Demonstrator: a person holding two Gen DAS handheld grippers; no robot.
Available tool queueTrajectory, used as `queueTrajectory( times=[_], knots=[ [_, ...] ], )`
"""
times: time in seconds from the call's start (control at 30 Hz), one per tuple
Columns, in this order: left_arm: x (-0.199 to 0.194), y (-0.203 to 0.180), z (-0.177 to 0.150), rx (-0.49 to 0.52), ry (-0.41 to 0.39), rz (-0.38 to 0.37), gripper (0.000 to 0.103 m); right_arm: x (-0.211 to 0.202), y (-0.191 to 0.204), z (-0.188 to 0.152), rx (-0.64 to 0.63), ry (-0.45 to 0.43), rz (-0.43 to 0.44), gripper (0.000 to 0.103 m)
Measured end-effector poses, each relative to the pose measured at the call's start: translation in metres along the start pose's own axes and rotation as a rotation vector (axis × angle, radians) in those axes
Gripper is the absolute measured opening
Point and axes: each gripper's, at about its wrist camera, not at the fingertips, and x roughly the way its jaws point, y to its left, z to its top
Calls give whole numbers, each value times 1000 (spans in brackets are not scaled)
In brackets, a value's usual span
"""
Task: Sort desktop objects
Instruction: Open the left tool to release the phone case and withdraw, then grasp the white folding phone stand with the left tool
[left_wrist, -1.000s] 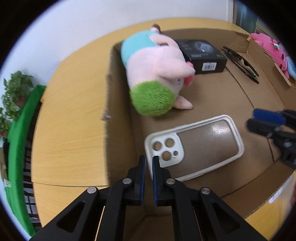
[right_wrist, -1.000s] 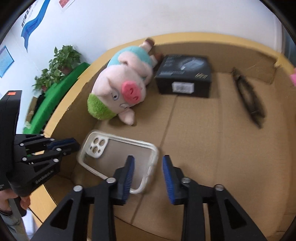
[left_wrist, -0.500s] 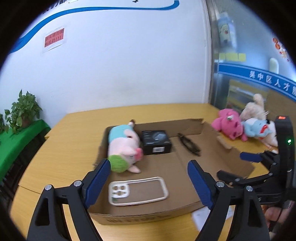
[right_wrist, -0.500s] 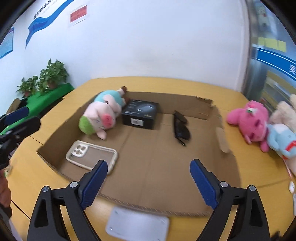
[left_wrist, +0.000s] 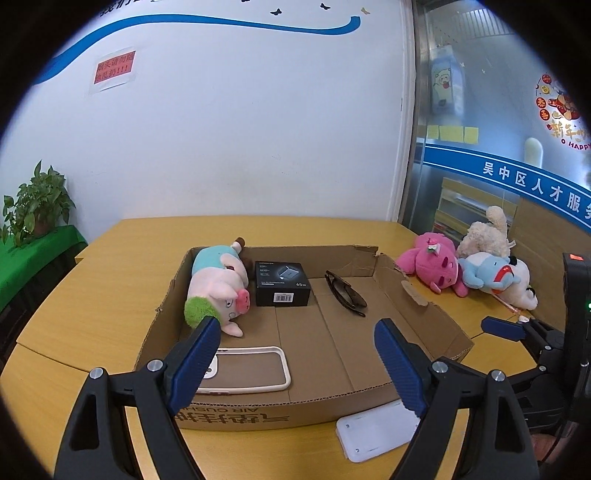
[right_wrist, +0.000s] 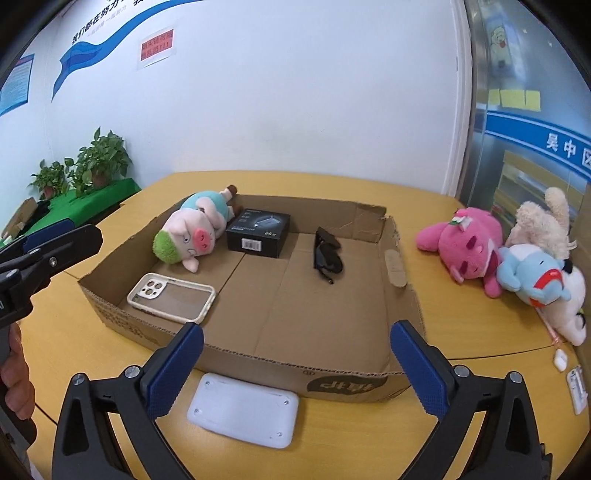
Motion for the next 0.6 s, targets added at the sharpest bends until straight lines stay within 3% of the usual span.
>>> queueTrajectory(
  times=[0.1, 0.2, 0.37, 0.47, 0.6],
  knots=[
    [-4, 1, -6, -1, 13, -11, 86, 0, 0, -4, -3, 10, 42, 103],
    [2, 6, -22, -32, 88, -82, 86, 2, -1, -14, -13, 36, 79, 103],
    [28, 9, -52, -73, 239, -151, 86, 30, -3, -48, 20, 196, 187, 103],
    [50, 4, -66, -98, 339, -236, 85, 47, -1, -67, 24, 282, 234, 103],
    [82, -5, -82, -147, 450, -361, 84, 58, -1, -78, 40, 331, 286, 103]
  ],
)
